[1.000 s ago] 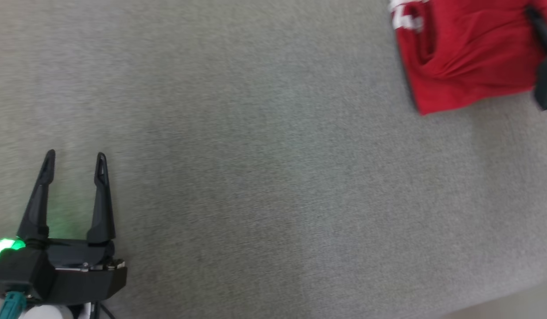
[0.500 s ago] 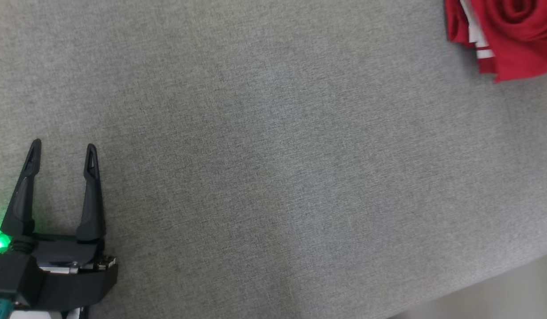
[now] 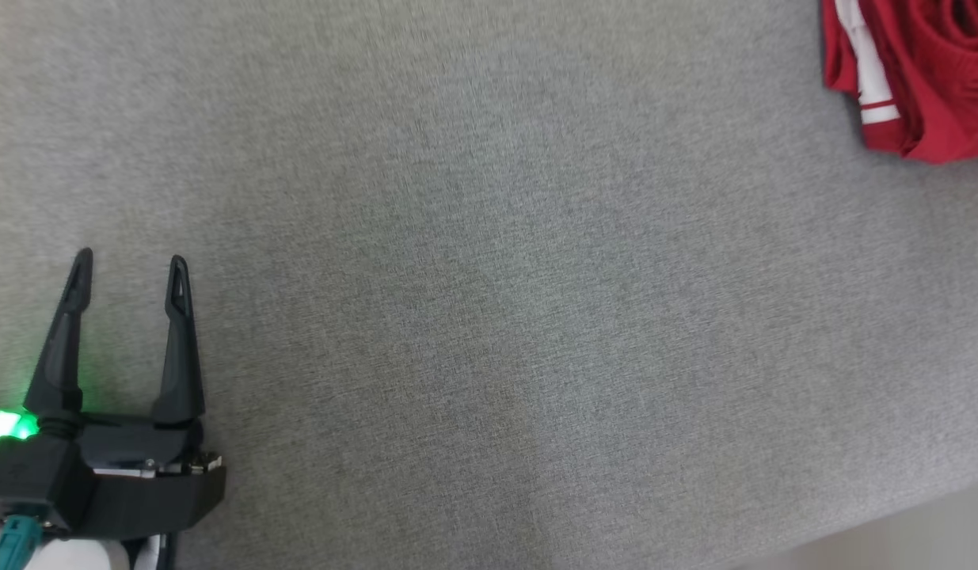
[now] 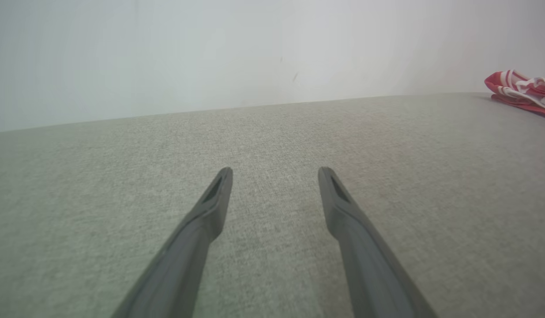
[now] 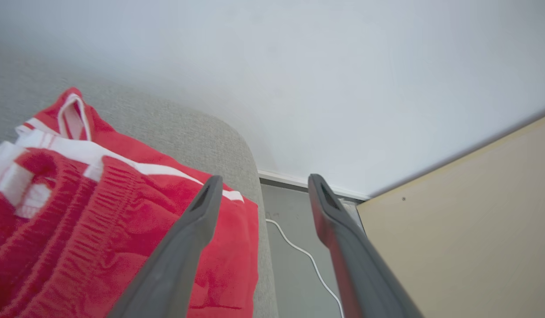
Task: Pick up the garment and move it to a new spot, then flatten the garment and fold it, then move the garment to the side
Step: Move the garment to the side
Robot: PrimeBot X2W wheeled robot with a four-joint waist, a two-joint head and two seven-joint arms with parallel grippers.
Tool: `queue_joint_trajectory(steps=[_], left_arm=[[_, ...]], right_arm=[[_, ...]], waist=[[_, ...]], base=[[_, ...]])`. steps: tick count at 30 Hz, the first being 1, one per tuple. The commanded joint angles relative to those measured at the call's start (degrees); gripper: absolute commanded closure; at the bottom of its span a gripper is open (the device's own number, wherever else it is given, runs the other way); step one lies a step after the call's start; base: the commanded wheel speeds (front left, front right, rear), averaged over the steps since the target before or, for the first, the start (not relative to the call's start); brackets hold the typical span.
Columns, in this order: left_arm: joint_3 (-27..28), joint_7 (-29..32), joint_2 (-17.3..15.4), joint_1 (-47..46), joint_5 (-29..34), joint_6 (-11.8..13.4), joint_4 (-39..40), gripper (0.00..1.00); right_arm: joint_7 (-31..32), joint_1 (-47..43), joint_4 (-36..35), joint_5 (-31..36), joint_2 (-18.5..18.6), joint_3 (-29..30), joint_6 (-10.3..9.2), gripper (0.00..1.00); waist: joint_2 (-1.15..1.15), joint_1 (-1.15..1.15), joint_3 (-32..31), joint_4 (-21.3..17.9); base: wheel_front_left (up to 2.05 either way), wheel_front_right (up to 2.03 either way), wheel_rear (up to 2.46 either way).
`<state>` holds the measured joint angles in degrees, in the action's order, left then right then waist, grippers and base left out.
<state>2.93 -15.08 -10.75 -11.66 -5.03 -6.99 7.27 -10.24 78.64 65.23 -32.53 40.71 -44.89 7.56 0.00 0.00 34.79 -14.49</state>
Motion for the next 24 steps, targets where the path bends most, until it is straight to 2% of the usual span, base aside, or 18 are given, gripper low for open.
queue_joint_trajectory(steps=[1, 7, 12, 18, 24], left_arm=[[0.25, -0.10, 0.45, 1.11, -0.14, 0.29, -0.60, 0.00], [0.83, -0.12, 1.93, 2.97, -1.02, 0.30, -2.26, 0.00], [1.80, -0.13, 2.98, 5.66, -1.64, 0.22, -3.52, 0.00], [2.89, -0.12, 4.19, 8.76, -2.29, 0.13, -4.66, 0.00], [3.30, -0.12, 5.01, 10.90, -2.74, 0.07, -5.90, 0.00]], right_arm=[[-1.44, 0.20, 0.01, -0.15, -0.67, 0.49, -0.19, 0.00], [-4.58, -2.37, -2.07, -1.19, -3.84, 3.01, -0.19, 0.00], [-4.91, -6.31, -8.36, -0.33, -5.43, 7.09, -0.19, 0.00], [-4.86, -17.19, -18.96, 3.16, -8.37, 15.54, -0.19, 0.00], [-4.84, -31.92, -29.14, 7.76, -13.15, 24.70, -0.18, 0.00]], waist=[[0.00, 0.00, -2.72, 0.72], [0.00, 0.00, -9.55, 2.46], [0.00, 0.00, -15.28, 3.91], [0.00, 0.00, -20.35, 5.86], [0.00, 0.00, -24.03, 7.83]], base=[[0.00, 0.00, 0.00], [0.00, 0.00, 0.00], [0.00, 0.00, 0.00], [0.00, 0.00, 0.00], [0.00, 0.00, 0.00]])
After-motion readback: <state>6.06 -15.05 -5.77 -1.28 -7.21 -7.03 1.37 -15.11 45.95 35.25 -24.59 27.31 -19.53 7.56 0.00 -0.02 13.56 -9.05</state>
